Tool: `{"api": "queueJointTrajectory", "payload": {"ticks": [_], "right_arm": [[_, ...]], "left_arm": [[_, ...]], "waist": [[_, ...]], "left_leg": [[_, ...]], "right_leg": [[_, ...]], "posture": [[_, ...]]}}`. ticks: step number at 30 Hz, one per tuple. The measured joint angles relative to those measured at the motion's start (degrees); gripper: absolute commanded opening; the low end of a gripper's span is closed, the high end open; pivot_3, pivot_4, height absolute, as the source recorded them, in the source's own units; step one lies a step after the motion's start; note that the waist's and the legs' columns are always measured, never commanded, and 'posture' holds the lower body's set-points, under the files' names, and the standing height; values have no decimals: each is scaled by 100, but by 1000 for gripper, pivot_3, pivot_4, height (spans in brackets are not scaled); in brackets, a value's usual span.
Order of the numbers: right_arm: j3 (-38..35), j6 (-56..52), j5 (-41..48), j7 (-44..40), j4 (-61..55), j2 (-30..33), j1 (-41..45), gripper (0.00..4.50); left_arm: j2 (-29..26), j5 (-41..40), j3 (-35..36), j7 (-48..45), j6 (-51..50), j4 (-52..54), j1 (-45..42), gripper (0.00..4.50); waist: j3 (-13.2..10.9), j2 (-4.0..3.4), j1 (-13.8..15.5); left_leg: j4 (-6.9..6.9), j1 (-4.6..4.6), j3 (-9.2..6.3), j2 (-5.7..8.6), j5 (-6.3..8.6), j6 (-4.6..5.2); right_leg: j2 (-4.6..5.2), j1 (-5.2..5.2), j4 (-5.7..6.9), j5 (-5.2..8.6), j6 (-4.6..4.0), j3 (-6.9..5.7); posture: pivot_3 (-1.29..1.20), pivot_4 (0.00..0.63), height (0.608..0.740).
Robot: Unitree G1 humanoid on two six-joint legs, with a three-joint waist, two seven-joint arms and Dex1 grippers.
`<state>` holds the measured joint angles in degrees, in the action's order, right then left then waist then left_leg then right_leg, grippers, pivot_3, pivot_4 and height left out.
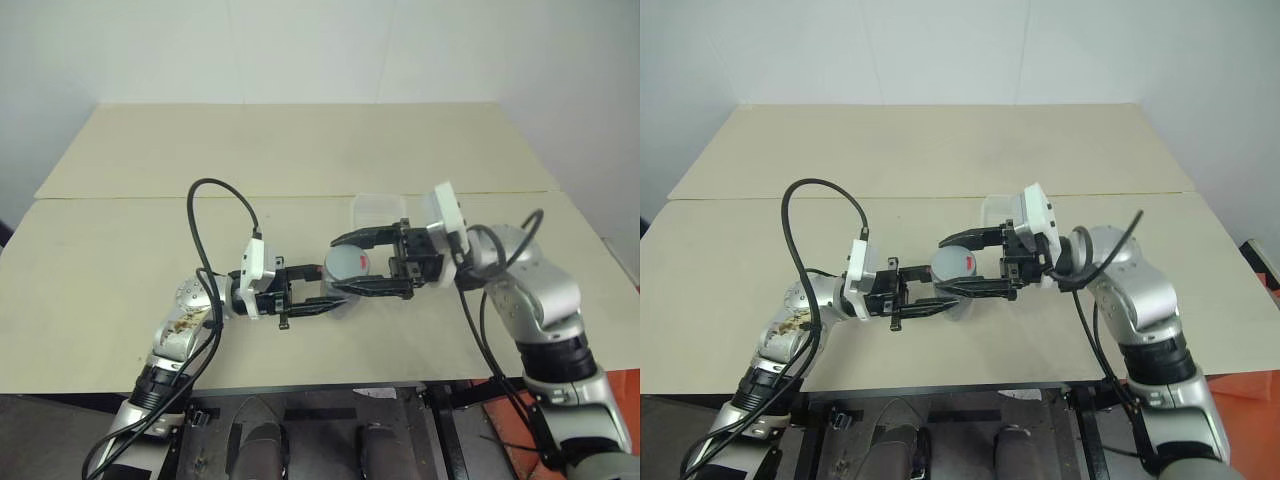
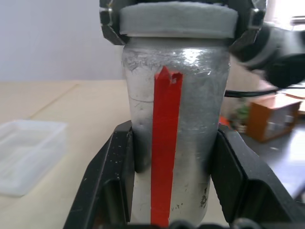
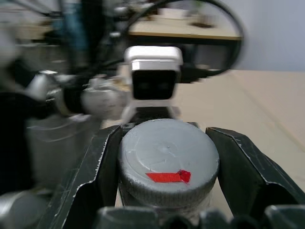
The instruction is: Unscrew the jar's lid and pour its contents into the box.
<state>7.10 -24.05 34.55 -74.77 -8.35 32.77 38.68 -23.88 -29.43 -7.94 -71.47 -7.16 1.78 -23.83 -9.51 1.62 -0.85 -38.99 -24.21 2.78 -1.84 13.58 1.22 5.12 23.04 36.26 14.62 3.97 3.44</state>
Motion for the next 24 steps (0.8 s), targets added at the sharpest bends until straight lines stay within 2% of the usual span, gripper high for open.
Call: {"api": "queueJointTrajectory", "payload": {"ticks": [6, 11, 13, 17, 24], "right_arm": [[289, 517, -36, -1265, 1078, -77, 625, 2783], [377, 806, -68, -1499, 1420, -147, 715, 2783], [378, 845, -69, -1502, 1450, -152, 715, 3509], [364, 867, -177, -1489, 1574, -151, 710, 4479], [103, 914, -169, -1238, 1224, -88, 455, 4479]], "left_arm": [[8, -11, -71, -164, -178, 68, -55, 1920], [15, 34, -75, -143, -191, 62, -54, 1920], [17, 36, -78, -135, -191, 63, -53, 1920], [66, 25, -104, -169, -187, 71, -45, 1920], [169, 31, -94, -162, -128, 67, -48, 1920]], "waist": [[0, 0, 8], [0, 0, 15], [0, 0, 17], [0, 0, 16], [0, 0, 18]], "left_leg": [[-1, -3, 1, 0, 0, 0], [-1, -3, -2, 1, 0, 0], [-1, -3, -3, 1, 0, 0], [-2, -4, -2, 1, 0, 0], [-2, -4, -6, 1, 0, 0]], "right_leg": [[1, 2, -2, 0, 0, 0], [4, 4, 0, 0, -1, 0], [3, 4, 0, 0, -1, 0], [3, 6, 3, -1, -1, 0], [5, 7, 5, -1, -1, 0]], "posture": [[0, 150, 740], [0, 150, 740], [0, 150, 740], [0, 150, 740], [0, 150, 740]]}}
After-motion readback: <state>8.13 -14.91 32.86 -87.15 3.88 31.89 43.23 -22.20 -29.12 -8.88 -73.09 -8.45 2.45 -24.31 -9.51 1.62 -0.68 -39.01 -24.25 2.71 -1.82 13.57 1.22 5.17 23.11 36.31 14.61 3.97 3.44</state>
